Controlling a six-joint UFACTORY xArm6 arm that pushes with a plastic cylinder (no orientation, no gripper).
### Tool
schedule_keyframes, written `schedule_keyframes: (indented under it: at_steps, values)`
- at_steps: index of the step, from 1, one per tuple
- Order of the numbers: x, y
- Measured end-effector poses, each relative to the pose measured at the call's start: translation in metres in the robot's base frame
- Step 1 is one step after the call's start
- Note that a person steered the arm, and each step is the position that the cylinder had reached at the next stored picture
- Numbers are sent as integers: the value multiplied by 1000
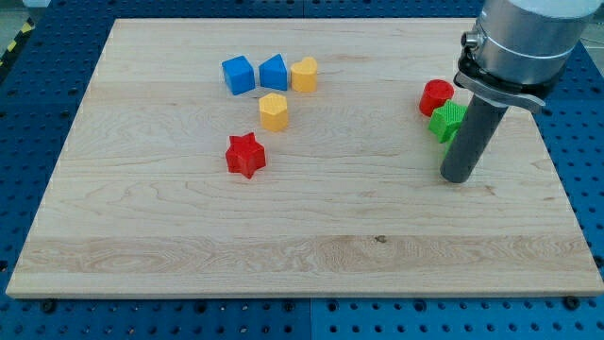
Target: Place red star horizontally left to green circle
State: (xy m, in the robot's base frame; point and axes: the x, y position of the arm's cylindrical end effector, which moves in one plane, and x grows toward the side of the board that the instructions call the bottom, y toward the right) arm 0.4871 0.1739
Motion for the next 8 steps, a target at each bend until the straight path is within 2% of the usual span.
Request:
schedule_keyframes:
  at_steps: [2,3,5,7,8]
  values:
    - [-2,0]
    - [-2,-29]
    - [-7,-162]
    - [-79,-247]
    - [-76,-311]
